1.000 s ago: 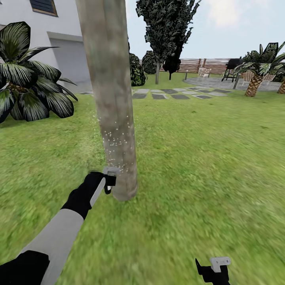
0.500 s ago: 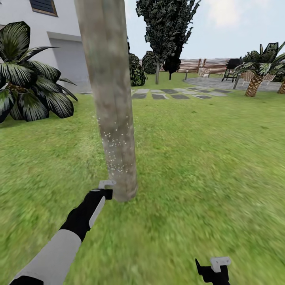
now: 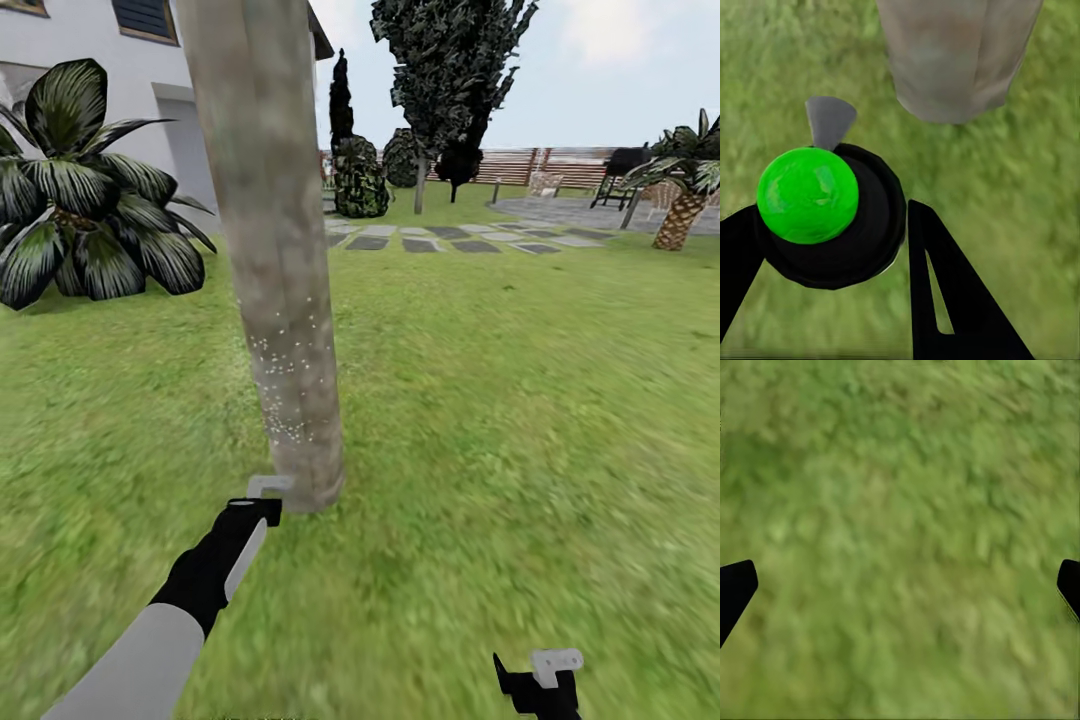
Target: In the garden, pick up the pesticide atomizer on the floor and spray pesticide onto both trees until each tree trunk is fully covered.
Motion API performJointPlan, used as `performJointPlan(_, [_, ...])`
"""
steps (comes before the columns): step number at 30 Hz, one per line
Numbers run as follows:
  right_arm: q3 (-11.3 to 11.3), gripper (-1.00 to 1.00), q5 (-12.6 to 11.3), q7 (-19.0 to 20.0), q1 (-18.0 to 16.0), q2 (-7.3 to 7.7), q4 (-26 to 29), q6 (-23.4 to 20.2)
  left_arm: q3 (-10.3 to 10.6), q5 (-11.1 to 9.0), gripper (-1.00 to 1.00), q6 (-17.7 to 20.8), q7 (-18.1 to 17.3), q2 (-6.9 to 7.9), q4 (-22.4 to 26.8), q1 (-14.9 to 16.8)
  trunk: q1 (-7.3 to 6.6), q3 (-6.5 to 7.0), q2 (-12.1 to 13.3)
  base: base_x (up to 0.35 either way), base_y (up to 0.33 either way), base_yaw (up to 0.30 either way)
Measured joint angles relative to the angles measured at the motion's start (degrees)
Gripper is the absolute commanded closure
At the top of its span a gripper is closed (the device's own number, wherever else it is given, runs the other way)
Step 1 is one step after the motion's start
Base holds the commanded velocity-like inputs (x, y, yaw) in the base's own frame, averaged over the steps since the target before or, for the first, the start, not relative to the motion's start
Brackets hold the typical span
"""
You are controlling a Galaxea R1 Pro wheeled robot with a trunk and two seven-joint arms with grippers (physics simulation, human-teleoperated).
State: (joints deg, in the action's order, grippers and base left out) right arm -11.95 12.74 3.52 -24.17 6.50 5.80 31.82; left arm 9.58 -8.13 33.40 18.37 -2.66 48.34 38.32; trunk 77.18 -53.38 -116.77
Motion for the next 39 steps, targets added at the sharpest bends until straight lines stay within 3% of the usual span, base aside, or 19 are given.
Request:
performJointPlan(13, [0.0, -1.00, 0.0, 0.2, 0.0, -0.05, 0.0, 0.0, 0.0, 0.1, 1.00, 0.0, 0.1, -0.02, 0.0, 0.0, 0.00, 0.00, 0.0, 0.132, -0.294, 0.275])
performJointPlan(26, [0.0, -1.00, 0.0, 0.2, 0.0, -0.07, 0.0, 0.0, 0.0, 0.0, 1.00, 0.0, 0.1, -0.07, 0.0, -0.4, 0.00, 0.00, 0.0, 0.139, -0.295, 0.045])
performJointPlan(39, [0.0, -1.00, 0.0, 0.2, 0.0, -0.09, 0.0, 0.0, 0.0, 0.1, 1.00, 0.0, 0.1, -0.09, 0.0, -0.4, 0.00, 0.00, 0.0, 0.063, -0.295, 0.264])
